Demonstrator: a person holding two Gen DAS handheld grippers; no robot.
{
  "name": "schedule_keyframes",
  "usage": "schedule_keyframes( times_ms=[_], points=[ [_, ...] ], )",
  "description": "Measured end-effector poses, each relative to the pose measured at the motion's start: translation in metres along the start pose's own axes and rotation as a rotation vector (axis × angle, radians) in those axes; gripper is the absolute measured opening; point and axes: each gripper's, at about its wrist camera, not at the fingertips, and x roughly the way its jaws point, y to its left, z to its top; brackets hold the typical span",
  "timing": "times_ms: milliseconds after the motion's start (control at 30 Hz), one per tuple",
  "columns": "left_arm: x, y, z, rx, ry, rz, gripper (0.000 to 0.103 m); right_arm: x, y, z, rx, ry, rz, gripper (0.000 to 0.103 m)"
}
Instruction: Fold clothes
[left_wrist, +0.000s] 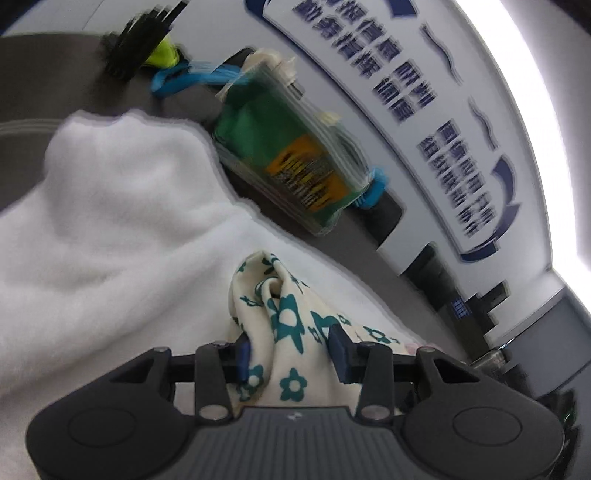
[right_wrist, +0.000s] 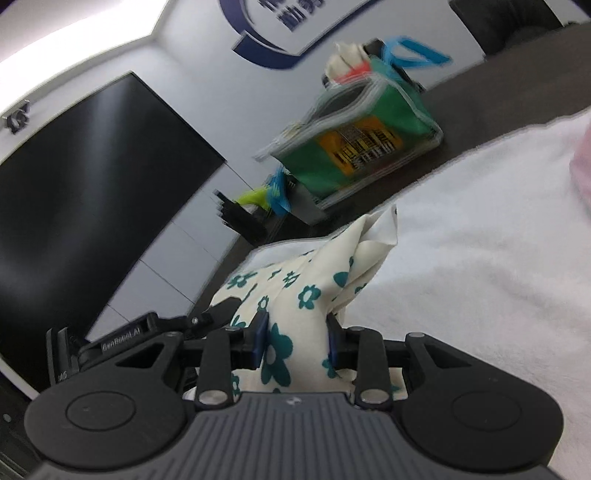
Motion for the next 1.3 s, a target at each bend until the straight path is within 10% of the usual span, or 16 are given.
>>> schedule_keyframes(
  times_ms=[267, 533, 733, 933, 1100, 1200, 1300],
  points=[
    [-0.009, -0.001, 0.001, 0.004, -0.011, 0.001, 0.051, -0.004, -0.007, -0.006, -0.024, 0.025, -0.039, 0.048],
    [-0.070, -0.057, -0.011, 0.216, -0.358, 0.081, 0.047, -0.048, 0.043, -0.003, -0.283, -0.199, -0.261, 0.045],
    [-0.023, -0.073, -0.053, 0.400, -0.269, 0.239, 0.018, -0.001, 0.064, -0.032, -0.488, -0.155, -0.319, 0.033],
    [-0.022, -0.058, -0.046, 0.336, -0.178, 0.231, 0.018, 0.015, 0.055, -0.040, -0.534, -0.100, -0.386, 0.033],
    [-0.044, -0.044, -0.016, 0.326, -0.140, 0.120, 0.053, -0.030, 0.067, -0.015, -0.632, -0.074, -0.299, 0.080],
    [-0.051, -0.037, -0.006, 0.392, -0.041, 0.030, 0.078, -0.052, 0.057, -0.011, -0.706, 0.018, -0.165, 0.081],
    [-0.055, -0.035, -0.015, 0.525, -0.005, -0.025, 0.080, -0.054, 0.043, -0.018, -0.753, 0.088, -0.115, 0.081]
  ],
)
